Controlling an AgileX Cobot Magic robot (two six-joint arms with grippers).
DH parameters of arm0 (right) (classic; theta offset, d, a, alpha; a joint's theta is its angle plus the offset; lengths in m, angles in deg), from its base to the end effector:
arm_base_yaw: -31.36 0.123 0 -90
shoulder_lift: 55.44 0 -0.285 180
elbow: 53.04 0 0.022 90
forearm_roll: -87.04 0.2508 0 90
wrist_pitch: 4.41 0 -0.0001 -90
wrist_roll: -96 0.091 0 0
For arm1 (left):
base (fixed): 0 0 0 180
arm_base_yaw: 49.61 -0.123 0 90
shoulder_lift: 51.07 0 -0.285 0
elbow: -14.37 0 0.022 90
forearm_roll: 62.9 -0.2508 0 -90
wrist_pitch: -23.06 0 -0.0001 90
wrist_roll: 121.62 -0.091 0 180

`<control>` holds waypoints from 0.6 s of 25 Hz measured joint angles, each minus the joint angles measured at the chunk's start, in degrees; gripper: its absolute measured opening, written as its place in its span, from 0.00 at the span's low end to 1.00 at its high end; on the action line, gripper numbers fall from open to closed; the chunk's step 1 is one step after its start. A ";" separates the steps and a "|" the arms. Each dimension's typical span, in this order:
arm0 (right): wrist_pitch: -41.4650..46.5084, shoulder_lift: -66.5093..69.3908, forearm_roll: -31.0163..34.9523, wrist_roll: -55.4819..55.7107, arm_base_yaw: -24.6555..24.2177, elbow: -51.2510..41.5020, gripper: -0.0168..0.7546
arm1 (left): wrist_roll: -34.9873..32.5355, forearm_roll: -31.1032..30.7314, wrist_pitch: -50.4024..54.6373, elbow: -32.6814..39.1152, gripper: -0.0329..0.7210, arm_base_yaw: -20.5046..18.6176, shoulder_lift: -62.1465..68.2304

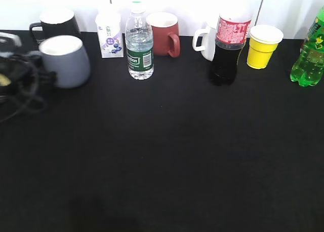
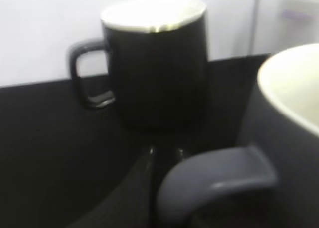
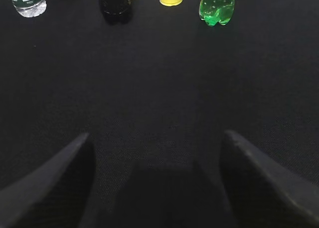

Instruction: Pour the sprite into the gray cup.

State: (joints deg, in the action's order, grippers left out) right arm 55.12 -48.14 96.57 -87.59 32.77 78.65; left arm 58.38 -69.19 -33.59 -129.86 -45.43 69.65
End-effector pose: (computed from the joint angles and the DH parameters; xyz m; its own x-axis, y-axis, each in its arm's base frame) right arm -0.0067 0.0128 0.2812 -0.4225 0.0116 -0.9063 -0.1445 0.9863 0.0800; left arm 0.3535 -0.0342 0.1310 -0.1630 0.0723 -0.9840 0.1727 0.9840 0.0437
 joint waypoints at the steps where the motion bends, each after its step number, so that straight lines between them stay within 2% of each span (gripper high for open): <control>1: 0.00 0.00 0.00 0.00 0.00 0.00 0.79 | 0.00 -0.05 -0.29 3.42 0.14 0.00 -4.18; 4: -0.56 0.00 1.86 0.00 0.00 0.15 0.79 | 2.17 -1.77 0.56 11.79 0.14 0.75 -17.35; 5: -3.67 0.00 1.80 0.00 0.00 0.58 0.79 | 2.39 -3.12 2.01 13.26 0.14 1.94 -20.97; 7: -19.56 2.76 -0.91 0.00 0.00 -0.33 0.79 | 2.61 -5.04 3.66 14.74 0.14 5.46 -24.23; 11: -52.77 20.49 -3.22 0.00 0.00 -11.55 0.79 | 2.74 -5.19 5.24 14.80 0.14 13.03 -24.34; 15: -88.43 48.93 -4.32 0.00 0.00 -16.16 0.79 | 2.74 -5.14 5.24 14.80 0.14 14.65 -24.34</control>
State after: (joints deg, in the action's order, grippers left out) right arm -33.31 0.79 92.25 -87.59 32.77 62.50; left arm 61.12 -74.33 -28.35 -115.06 -30.78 45.31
